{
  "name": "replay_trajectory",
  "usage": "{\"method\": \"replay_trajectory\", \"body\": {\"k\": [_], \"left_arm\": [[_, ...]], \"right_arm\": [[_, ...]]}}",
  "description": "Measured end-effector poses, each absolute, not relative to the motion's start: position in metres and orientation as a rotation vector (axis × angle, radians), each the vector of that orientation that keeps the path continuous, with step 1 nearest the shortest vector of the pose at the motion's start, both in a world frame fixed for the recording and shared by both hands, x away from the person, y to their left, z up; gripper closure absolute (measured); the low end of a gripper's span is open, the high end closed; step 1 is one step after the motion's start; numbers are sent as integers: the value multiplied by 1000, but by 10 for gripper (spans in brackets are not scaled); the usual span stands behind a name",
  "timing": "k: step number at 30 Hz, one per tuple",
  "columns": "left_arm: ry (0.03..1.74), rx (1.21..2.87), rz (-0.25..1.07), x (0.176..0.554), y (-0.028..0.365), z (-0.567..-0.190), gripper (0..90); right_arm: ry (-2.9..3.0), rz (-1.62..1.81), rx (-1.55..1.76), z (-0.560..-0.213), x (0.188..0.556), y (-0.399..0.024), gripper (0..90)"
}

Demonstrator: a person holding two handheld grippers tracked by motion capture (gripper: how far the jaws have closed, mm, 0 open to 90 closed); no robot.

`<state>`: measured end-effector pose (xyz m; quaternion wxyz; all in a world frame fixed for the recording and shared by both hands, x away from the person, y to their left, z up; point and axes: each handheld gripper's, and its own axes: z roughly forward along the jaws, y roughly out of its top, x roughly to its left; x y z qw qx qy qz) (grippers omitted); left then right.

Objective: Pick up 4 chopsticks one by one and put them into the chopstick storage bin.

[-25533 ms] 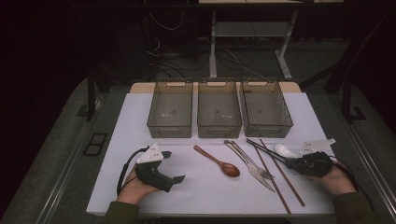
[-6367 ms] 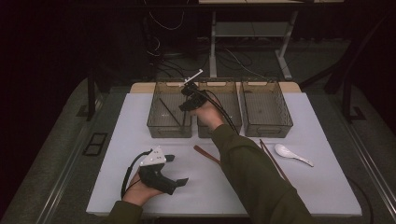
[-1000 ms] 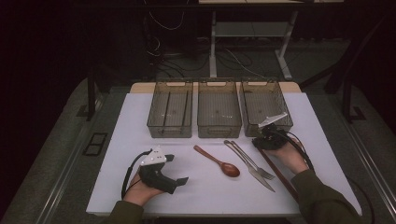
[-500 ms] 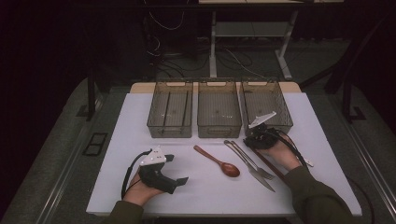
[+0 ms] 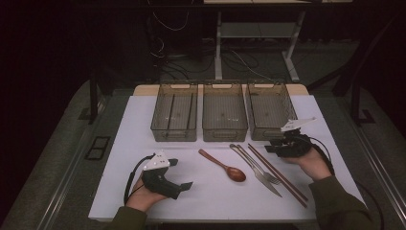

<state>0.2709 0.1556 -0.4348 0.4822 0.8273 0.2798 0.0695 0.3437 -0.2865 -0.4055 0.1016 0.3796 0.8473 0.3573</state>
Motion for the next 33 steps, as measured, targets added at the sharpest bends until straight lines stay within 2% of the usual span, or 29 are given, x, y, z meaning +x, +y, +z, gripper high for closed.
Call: {"method": "replay_trajectory", "body": {"k": [12, 19, 33], "left_arm": [[684, 2011, 171, 272, 155, -434, 0], [686, 2014, 178, 271, 153, -433, 0], [662, 2017, 174, 273, 152, -434, 0]], "right_arm": [[2519, 996, 1140, -415, 297, -313, 648], [2526, 1008, 1176, -426, 280, -323, 716], [2554, 973, 1205, -434, 272, -322, 745]]}}
